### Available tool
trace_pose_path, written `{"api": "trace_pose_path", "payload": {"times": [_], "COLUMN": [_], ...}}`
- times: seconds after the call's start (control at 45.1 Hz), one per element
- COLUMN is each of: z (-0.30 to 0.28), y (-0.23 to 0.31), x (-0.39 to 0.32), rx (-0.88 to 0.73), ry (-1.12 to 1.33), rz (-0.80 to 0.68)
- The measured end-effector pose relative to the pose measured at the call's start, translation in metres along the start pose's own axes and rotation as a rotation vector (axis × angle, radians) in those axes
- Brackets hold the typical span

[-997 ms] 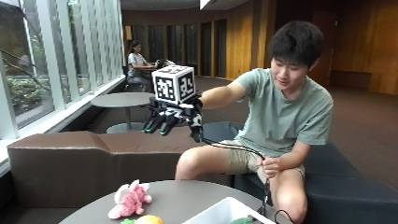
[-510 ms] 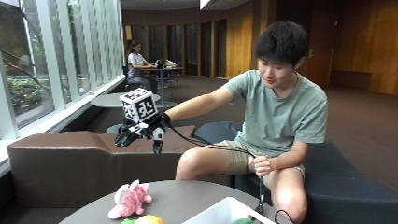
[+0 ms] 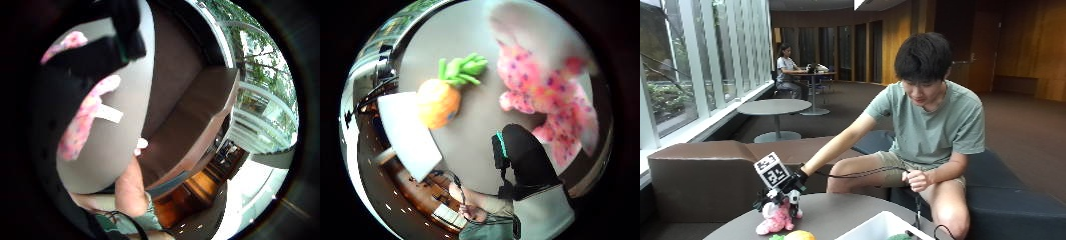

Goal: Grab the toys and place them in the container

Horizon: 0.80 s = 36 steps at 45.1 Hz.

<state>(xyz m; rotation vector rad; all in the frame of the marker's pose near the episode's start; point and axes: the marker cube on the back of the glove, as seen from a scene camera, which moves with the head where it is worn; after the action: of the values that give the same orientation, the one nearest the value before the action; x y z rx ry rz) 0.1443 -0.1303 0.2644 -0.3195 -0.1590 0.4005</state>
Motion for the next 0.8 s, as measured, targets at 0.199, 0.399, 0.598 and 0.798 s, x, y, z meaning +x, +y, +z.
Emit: {"api": "trace_pose_path", "payload": {"times": [0.199,0.399,0.598,0.798], "z": [0.037,0.039,0.038,0.006], "y": [-0.017,-0.02,-0.022,-0.002], "x": [0.001,-0.009,-0.014,-0.017], "rx": [0.058,0.196,0.212,0.18], "ry": [-0.113,-0.038,-0.125,-0.117], "rz": [0.069,0.032,0.013,-0.036]}}
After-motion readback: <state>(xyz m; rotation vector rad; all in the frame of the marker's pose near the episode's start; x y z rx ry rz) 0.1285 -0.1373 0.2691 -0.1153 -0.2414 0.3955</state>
